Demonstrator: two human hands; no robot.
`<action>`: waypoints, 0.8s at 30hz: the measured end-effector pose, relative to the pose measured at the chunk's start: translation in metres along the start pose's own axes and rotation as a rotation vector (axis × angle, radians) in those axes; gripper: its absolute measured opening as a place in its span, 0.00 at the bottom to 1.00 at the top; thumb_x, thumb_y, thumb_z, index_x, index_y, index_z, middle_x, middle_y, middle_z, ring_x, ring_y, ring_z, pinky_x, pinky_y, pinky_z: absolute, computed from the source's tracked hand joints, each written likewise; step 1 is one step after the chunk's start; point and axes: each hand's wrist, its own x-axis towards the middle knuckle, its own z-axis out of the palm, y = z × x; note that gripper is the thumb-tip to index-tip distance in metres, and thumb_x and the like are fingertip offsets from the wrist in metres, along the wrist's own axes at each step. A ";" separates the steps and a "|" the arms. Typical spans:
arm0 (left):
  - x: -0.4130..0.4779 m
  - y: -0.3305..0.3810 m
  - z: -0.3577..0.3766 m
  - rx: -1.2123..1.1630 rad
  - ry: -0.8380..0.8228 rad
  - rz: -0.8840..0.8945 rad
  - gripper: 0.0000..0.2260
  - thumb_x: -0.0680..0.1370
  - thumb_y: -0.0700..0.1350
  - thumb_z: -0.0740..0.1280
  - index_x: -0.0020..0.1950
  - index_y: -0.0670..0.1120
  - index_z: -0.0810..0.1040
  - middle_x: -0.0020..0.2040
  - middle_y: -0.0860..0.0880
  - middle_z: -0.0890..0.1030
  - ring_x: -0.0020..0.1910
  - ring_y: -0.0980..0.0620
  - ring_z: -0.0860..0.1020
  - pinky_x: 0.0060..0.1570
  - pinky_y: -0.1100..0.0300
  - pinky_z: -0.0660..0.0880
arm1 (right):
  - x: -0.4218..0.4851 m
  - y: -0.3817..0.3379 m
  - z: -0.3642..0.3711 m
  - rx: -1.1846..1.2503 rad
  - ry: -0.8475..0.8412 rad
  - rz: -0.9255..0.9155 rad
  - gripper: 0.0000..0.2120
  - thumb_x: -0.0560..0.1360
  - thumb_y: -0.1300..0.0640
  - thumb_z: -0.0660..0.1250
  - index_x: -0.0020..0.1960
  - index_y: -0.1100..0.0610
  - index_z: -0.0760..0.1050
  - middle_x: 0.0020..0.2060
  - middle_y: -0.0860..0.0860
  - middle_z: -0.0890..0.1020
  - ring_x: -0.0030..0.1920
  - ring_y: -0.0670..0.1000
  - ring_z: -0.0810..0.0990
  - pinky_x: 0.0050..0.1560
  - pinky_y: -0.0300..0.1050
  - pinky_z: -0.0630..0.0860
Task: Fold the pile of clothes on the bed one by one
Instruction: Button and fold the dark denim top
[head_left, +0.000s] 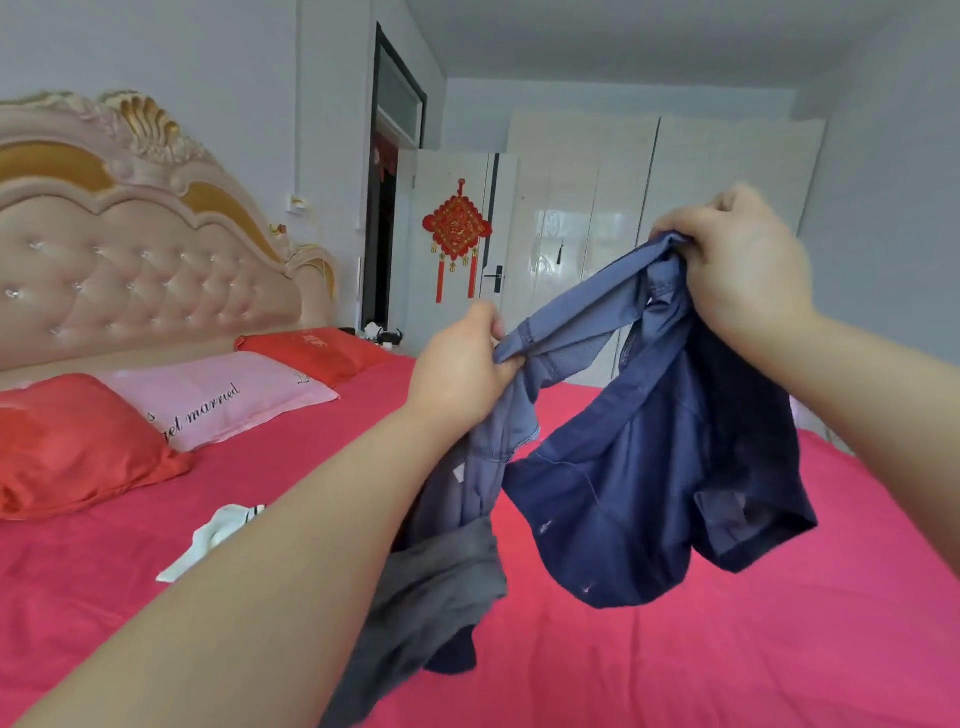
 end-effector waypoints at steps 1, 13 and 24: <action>-0.001 0.007 0.002 0.064 -0.011 0.015 0.08 0.75 0.47 0.66 0.48 0.47 0.69 0.43 0.45 0.80 0.47 0.41 0.76 0.44 0.53 0.70 | -0.003 0.008 -0.007 -0.037 -0.009 0.004 0.14 0.77 0.60 0.58 0.58 0.52 0.77 0.52 0.58 0.71 0.54 0.60 0.72 0.47 0.50 0.66; -0.026 0.035 0.028 0.146 -0.227 -0.073 0.16 0.71 0.53 0.72 0.40 0.44 0.69 0.35 0.49 0.71 0.40 0.46 0.71 0.37 0.56 0.63 | -0.061 0.115 -0.057 -0.321 -0.250 0.097 0.09 0.77 0.59 0.60 0.53 0.56 0.78 0.47 0.61 0.74 0.51 0.63 0.75 0.44 0.53 0.72; -0.043 0.095 0.037 -0.327 -0.448 -0.405 0.15 0.69 0.45 0.73 0.28 0.44 0.69 0.27 0.47 0.69 0.28 0.49 0.67 0.29 0.60 0.62 | -0.110 0.161 -0.079 -0.482 -0.528 0.304 0.16 0.76 0.46 0.63 0.50 0.59 0.77 0.49 0.61 0.80 0.51 0.61 0.77 0.42 0.47 0.70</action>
